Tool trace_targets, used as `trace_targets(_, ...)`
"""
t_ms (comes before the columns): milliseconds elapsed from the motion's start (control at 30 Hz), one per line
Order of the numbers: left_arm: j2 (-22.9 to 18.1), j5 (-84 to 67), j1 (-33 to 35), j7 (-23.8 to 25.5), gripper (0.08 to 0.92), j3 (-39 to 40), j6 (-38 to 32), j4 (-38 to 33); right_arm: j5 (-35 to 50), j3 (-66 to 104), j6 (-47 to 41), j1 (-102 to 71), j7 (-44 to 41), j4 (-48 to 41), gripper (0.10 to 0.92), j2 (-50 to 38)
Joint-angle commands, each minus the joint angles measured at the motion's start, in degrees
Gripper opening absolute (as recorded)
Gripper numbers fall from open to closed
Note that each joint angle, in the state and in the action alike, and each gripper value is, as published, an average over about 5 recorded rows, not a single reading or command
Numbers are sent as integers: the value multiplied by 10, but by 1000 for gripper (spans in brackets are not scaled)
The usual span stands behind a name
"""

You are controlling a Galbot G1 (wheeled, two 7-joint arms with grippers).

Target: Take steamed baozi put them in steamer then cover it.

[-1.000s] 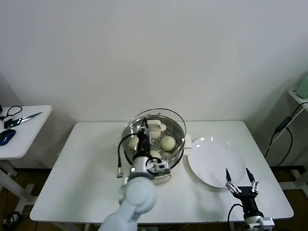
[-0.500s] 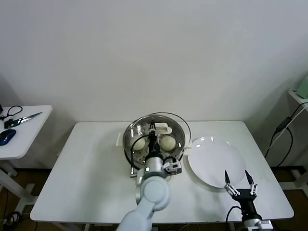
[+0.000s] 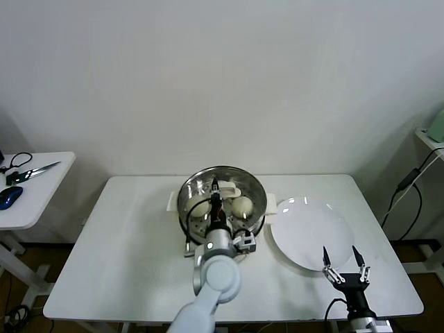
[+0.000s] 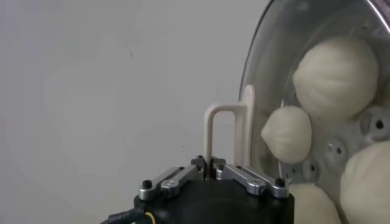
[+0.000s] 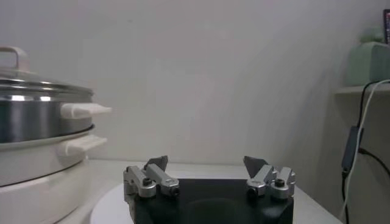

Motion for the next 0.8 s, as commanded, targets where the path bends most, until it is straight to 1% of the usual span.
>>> trace_targets(33, -7, 9, 2, 2, 151, 1, 3, 6, -8, -2, 4, -1, 0, 0, 823, 3)
trace_targets(233, 3, 10, 1, -1, 151, -7, -1, 11, -12, -5, -2, -1, 3, 4, 823, 4)
trace_targets(333, 4, 14, 2, -3, 187, -10, -5, 12, -11, -7, -11, 0, 7, 4, 823, 4)
trace_targets(633, 12, -2, 5, 5, 442, -3, -10, -9, -9, -17, -33, 6, 19, 2, 823, 3)
trace_targets(800, 35, -42, 3, 18, 589, 7, -2, -40, -28, -24, -43, 15, 27, 0, 823, 5)
